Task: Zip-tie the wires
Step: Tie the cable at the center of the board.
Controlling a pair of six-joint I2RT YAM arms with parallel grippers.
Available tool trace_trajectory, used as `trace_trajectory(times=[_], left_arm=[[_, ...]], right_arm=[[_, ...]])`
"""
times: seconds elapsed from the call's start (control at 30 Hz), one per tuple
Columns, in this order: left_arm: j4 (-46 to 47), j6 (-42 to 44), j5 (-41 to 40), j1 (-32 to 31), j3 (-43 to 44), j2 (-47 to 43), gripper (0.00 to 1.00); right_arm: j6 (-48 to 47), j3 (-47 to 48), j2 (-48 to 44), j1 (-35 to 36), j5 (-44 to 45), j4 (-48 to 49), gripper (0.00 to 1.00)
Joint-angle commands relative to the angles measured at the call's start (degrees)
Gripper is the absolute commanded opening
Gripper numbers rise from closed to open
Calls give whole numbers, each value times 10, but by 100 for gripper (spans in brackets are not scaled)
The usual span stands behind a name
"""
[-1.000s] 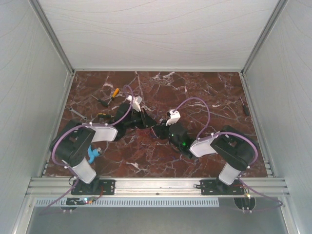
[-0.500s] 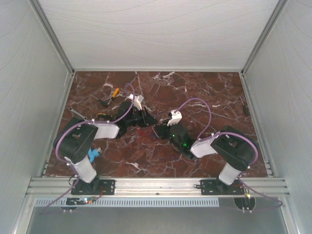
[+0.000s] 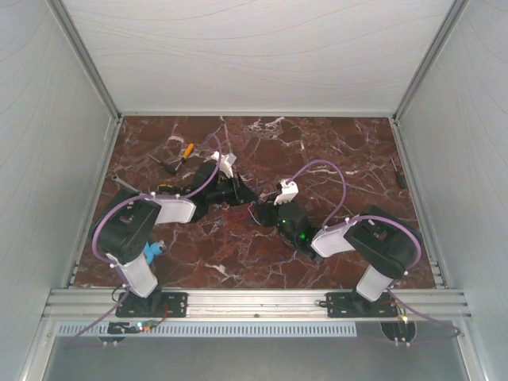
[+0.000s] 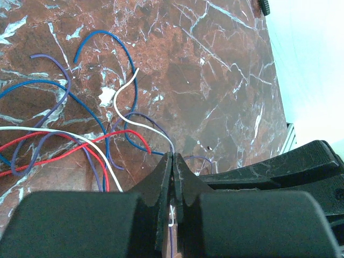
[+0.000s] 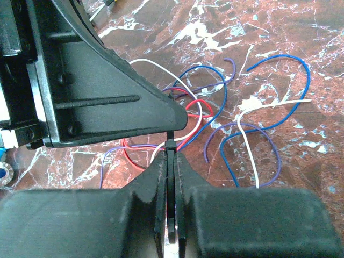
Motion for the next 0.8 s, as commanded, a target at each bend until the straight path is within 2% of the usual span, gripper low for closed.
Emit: trace_trajectory(times=[0.0,0.57,0.77], left_arm=[[20,35,-80,34,37,12,0],[-2,72,-109,54,63,47,0],[11,67,-78,55,54,42,0]], right_arm=[[-12,-19,-8,7,28,-10,0],[-13,-24,1,16,37,-4,0],[-27,-26,-4,17,24,5,0]])
